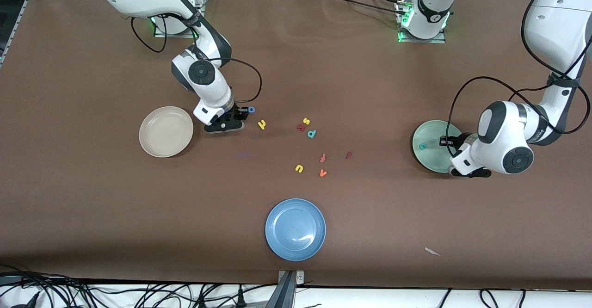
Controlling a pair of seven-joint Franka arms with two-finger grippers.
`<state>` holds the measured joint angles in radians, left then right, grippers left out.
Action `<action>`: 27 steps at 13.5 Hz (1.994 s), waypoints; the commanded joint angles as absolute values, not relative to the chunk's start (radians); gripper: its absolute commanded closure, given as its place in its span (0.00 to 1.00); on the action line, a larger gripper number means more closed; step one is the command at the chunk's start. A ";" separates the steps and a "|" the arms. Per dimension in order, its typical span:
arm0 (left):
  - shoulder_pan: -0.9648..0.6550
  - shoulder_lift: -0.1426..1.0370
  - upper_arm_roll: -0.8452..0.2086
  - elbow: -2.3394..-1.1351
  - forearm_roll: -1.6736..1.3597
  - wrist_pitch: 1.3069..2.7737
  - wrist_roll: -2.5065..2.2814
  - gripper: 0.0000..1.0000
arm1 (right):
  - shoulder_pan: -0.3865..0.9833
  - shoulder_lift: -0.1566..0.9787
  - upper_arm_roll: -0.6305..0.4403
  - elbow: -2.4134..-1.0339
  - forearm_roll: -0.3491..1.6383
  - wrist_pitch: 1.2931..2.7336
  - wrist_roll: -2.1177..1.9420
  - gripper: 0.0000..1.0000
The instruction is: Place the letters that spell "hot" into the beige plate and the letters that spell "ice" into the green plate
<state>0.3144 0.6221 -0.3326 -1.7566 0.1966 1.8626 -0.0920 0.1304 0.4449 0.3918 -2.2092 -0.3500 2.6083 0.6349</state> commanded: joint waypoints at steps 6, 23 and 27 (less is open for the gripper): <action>0.290 0.512 -0.449 -1.701 0.172 1.841 -0.303 0.00 | -0.032 0.270 0.342 -2.194 -0.345 2.418 0.174 0.91; -0.060 0.779 -0.494 -1.560 0.219 2.192 -0.597 0.30 | -0.060 0.296 0.371 -2.214 -0.322 2.405 0.350 0.00; -0.067 0.824 -0.494 -1.560 0.258 2.198 -0.604 0.30 | 0.004 0.317 0.429 -2.210 -0.321 2.456 0.610 0.00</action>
